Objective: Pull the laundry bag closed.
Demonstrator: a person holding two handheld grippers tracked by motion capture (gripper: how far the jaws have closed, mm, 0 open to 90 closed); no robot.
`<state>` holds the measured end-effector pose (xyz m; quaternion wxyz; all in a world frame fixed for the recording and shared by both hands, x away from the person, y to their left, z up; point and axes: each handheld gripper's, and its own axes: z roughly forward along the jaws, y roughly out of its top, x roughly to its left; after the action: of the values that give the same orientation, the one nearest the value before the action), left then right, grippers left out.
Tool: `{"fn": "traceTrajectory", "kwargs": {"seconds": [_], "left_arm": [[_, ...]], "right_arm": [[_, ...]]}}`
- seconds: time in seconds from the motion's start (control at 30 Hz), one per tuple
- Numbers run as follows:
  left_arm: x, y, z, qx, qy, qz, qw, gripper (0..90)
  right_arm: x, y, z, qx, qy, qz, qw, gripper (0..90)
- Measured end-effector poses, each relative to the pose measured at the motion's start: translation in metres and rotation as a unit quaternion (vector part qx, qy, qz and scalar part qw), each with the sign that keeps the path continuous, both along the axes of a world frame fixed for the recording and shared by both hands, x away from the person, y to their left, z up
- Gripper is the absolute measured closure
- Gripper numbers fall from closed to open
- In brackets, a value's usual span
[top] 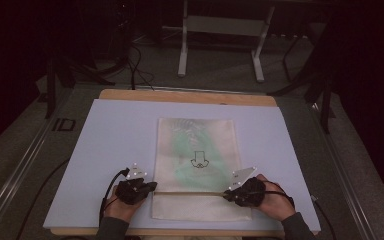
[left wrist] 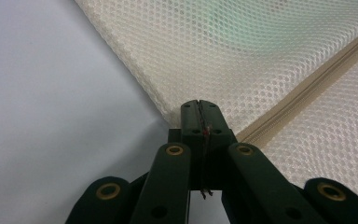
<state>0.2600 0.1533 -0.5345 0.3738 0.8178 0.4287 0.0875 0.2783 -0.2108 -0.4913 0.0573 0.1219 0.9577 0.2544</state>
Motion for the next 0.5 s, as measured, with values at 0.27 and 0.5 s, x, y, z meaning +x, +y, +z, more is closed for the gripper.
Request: {"fn": "traceTrajectory", "kwargs": {"seconds": [0.27, 0.5], "left_arm": [[0.000, 0.000, 0.000, 0.000, 0.000, 0.000, 1.0000, 89.5], [0.000, 0.000, 0.000, -0.001, 0.000, 0.000, 1.0000, 89.5]], "right_arm": [[0.000, -0.008, 0.000, 0.001, 0.004, -0.005, 1.0000, 82.2], [0.000, -0.013, 0.000, 0.002, 0.005, -0.009, 0.9999, 82.2]]}}
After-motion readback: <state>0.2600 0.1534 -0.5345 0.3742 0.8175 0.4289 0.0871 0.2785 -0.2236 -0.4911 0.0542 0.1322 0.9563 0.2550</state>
